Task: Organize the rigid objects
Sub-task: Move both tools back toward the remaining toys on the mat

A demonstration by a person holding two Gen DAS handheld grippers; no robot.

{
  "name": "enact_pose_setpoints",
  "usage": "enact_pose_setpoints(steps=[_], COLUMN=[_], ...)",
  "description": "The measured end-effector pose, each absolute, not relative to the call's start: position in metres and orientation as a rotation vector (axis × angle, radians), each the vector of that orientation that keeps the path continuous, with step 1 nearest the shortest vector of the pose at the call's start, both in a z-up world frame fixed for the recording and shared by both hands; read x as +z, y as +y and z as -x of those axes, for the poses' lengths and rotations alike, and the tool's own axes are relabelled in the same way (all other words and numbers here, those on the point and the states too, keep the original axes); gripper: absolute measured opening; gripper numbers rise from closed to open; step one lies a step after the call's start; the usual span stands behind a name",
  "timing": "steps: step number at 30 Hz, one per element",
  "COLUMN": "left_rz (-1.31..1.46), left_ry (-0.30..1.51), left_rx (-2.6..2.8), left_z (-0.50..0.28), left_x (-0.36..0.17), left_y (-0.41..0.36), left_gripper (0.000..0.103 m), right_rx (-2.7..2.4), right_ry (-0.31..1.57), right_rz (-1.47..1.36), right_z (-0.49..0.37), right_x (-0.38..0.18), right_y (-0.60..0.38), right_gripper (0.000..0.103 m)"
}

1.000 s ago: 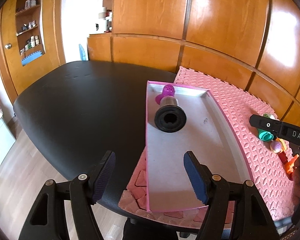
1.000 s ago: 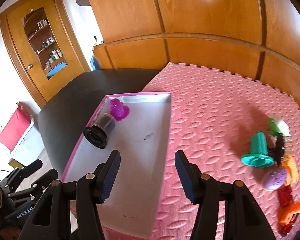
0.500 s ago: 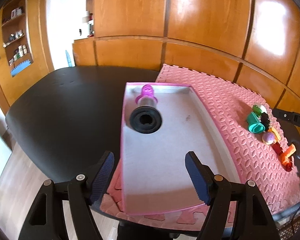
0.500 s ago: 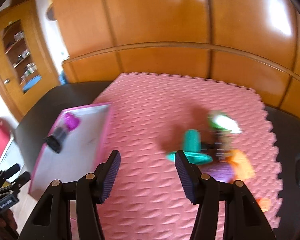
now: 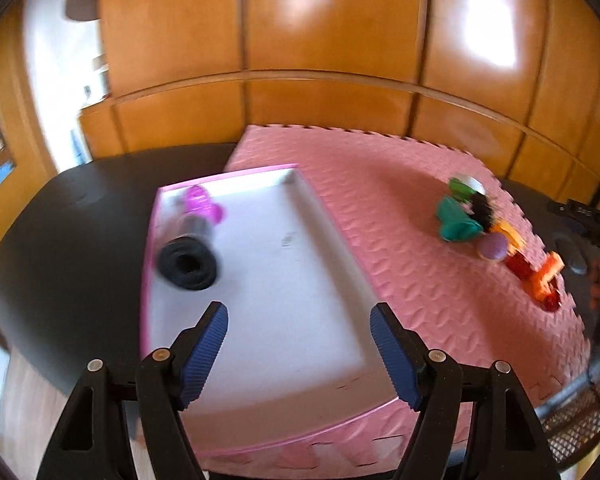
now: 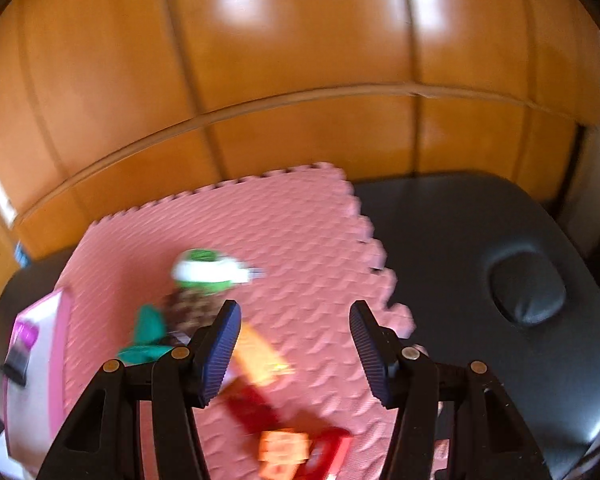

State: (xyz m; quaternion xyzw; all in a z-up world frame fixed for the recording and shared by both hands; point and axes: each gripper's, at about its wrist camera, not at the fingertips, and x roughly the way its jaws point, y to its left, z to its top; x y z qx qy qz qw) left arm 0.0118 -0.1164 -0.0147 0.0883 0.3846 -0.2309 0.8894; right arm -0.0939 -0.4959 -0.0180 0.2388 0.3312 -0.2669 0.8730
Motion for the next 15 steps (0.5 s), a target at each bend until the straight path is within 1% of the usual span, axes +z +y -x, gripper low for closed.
enact_pose_setpoints(steps=[2, 3, 15], left_rz=[-0.204, -0.213, -0.371], left_ry=[0.798, 0.797, 0.801], left_rx=[-0.520, -0.543, -0.866], left_z=[-0.012, -0.012, -0.004], left_x=[-0.014, -0.014, -0.033], left_y=[-0.135, -0.143, -0.278], left_gripper=[0.074, 0.074, 0.073], right_rx=[-0.591, -0.583, -0.556], right_ry=[0.731, 0.708, 0.681], right_rz=[-0.582, -0.613, -0.654], right_z=[0.096, 0.099, 0.102], right_x=[-0.026, -0.025, -0.022], right_y=[-0.508, -0.514, -0.516], right_gripper=[0.057, 0.057, 0.057])
